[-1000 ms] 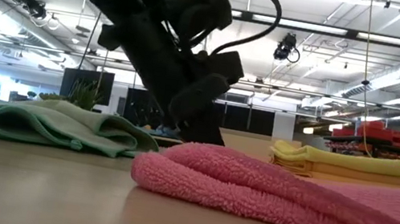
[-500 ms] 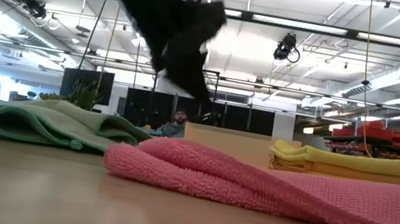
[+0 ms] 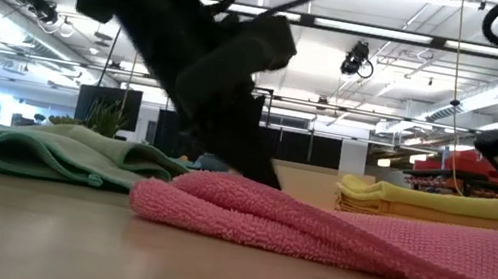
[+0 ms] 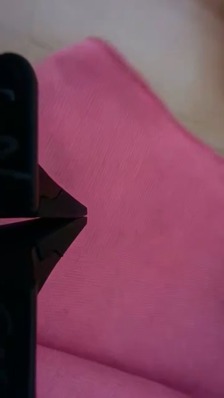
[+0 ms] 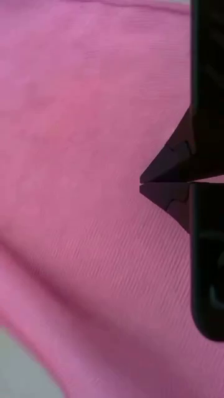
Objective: Fold microfiber towels
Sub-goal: Fold the pink microfiber cloth
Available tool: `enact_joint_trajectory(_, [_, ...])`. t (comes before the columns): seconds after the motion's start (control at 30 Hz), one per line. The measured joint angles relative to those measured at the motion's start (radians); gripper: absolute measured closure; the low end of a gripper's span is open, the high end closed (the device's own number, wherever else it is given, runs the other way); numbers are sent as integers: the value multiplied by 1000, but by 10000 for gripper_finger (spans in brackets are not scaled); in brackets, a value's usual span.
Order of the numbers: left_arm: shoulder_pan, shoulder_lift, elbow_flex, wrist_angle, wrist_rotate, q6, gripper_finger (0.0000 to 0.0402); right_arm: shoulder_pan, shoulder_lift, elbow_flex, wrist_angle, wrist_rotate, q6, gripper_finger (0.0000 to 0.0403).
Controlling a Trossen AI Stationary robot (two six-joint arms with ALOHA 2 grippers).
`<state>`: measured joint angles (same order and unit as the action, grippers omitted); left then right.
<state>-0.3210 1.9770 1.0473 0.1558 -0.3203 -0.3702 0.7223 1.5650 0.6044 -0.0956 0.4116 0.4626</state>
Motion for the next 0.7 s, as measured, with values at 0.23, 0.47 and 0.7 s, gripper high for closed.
enact_joint_trajectory(0.23, [19,14,1,-45,29,8,396,-64,0,-71,31,-27,180,401])
enact_joint_trajectory(0.47, [160,14,6,-49,6,71,395,-10,6,-71,139,-79,303,402])
enact_joint_trajectory(0.7, [233,-38,99,-32,88,162,396,41,6,46,109,-112,267,402])
